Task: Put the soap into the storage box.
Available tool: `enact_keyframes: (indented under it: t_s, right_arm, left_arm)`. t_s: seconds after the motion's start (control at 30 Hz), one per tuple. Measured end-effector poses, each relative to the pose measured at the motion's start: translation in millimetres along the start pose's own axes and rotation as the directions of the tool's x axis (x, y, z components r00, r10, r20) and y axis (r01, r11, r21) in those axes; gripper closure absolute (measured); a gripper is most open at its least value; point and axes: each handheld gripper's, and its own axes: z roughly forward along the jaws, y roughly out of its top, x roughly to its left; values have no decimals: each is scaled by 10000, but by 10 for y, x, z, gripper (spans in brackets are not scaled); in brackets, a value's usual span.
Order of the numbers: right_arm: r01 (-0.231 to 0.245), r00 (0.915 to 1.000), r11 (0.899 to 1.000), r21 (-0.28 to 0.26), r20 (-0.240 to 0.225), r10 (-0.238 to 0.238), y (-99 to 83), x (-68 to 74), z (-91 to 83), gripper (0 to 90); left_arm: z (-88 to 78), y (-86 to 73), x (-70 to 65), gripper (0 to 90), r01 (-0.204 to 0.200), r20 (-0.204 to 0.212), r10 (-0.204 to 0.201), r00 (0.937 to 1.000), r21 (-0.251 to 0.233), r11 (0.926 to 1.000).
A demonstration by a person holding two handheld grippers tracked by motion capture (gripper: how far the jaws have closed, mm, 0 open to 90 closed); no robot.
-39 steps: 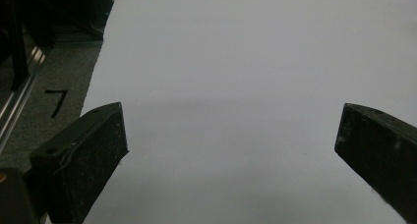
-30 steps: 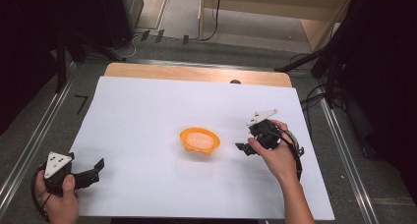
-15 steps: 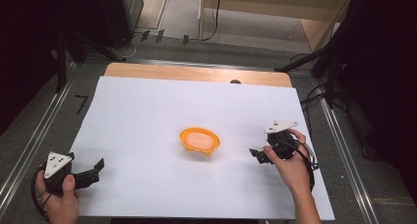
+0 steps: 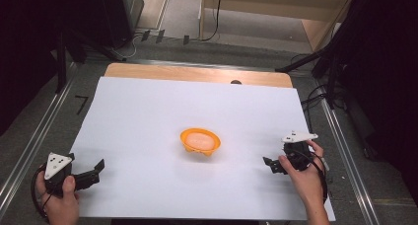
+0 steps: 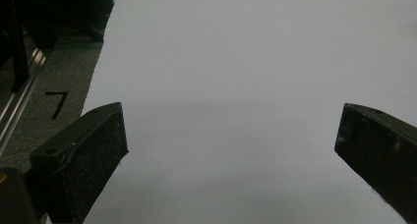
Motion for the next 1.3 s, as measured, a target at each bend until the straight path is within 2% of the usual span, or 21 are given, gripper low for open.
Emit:
enact_keyframes:
  t_s: [0.1,0.33,0.57,0.7,0.93,1.3]
  right_arm:
    - [-257,9996,9996,-92,-90,256,-66,-14,-19,0]
    - [-332,9994,9991,-255,55,334,-221,-23,-55,0]
    - [-647,9975,9962,-585,245,662,-402,-62,-100,0]
    - [-995,9943,9918,-799,306,1022,-518,-107,-137,0]
    - [-1259,9905,9876,-935,444,1305,-705,-172,-213,0]
    - [-1840,9794,9741,-1313,599,1931,-978,-281,-353,0]
  left_arm:
    - [-1,-1,0,0,4,3,-4,10000,-12,10000]
    - [-2,-1,-1,0,-8,-2,8,10000,-8,10000]
    - [-3,-1,-2,0,-15,1,15,10000,-10,10000]
    - [-7,-1,4,0,3,40,-3,10000,-11,10000]
    - [-8,-2,5,0,9,31,-9,10000,-17,10000]
    - [-9,-3,6,0,22,39,-22,10000,-51,10000]
